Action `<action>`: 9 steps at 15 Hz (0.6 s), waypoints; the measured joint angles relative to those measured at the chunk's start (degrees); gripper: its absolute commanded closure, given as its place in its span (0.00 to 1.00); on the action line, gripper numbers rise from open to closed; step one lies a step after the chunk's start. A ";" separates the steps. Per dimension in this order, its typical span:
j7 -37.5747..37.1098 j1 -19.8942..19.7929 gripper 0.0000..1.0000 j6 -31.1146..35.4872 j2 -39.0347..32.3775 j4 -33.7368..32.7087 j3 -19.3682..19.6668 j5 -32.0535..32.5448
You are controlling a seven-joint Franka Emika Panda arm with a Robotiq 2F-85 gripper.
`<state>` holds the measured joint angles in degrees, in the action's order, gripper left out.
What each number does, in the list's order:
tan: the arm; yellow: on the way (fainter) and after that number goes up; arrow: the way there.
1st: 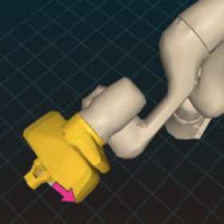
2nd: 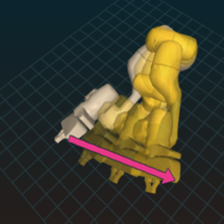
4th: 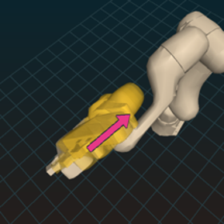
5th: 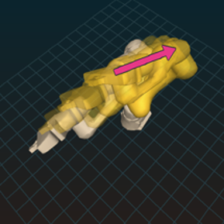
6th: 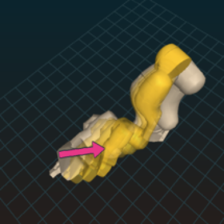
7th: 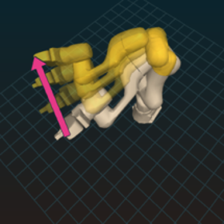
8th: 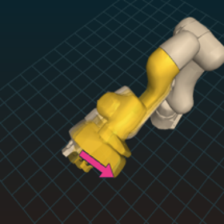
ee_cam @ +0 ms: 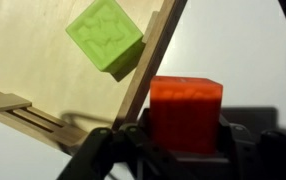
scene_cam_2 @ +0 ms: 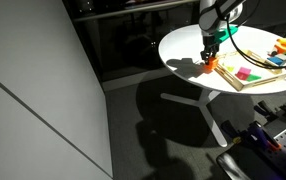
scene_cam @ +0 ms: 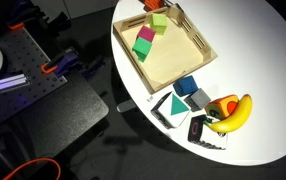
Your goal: Put the orange block on the table
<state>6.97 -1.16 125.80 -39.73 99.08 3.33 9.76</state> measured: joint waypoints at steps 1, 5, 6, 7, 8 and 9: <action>0.77 0.00 0.04 -0.01 -0.30 0.00 -0.11 0.17; 2.29 -0.08 0.00 0.11 -0.51 0.06 -0.07 0.82; 2.36 -0.11 0.00 0.37 -0.41 0.11 -0.01 0.93; 2.36 -0.15 0.00 0.96 -0.21 0.28 0.08 0.99; 2.36 -0.19 0.00 1.68 0.11 0.60 0.20 1.00; 2.36 -0.26 0.00 2.65 0.72 1.24 0.33 1.00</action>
<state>9.33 -1.42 128.45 -39.01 100.32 3.66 10.76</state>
